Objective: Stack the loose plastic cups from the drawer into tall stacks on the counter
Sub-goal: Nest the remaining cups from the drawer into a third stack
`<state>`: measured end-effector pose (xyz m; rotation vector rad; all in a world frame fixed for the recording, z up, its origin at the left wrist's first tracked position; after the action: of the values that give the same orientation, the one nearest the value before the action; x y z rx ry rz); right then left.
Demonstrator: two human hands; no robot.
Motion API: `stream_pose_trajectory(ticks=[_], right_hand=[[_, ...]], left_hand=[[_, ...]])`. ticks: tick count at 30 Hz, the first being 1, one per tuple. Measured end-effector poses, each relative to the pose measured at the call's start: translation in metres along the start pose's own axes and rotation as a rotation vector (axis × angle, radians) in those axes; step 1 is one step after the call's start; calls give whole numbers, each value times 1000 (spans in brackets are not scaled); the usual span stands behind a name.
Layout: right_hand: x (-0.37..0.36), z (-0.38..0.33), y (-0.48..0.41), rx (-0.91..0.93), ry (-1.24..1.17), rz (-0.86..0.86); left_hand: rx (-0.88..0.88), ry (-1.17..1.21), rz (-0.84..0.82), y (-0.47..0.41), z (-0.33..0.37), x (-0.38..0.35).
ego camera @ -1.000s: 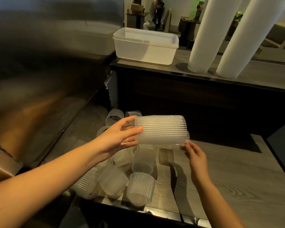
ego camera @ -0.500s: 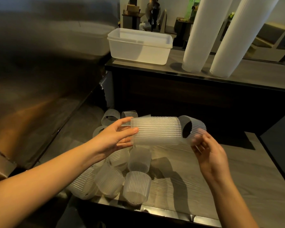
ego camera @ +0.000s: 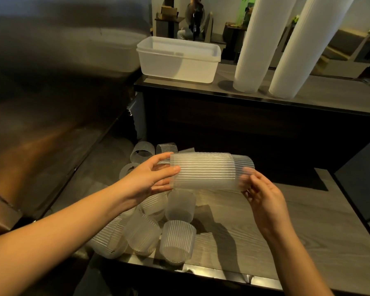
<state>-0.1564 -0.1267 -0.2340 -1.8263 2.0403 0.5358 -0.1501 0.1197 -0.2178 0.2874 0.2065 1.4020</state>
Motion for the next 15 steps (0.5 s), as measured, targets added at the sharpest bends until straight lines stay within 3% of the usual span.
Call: stream_pose_trajectory(ticks=[15], right_hand=[[-17,5,9,-28,195,-124]], left_hand=[[12,11,-21,3,1,-1]])
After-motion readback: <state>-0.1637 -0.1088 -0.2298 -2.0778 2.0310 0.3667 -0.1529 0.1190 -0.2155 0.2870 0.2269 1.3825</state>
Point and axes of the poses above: each hand's wrist, its own y-axis away from the middle knuckle, its own x-axis out of the back of the hand, z = x × y, the point moved 3 cm from there along -y, towards the middle knuckle, and after that the axes turned 13 degrees about -y, right-handed, at the moved point
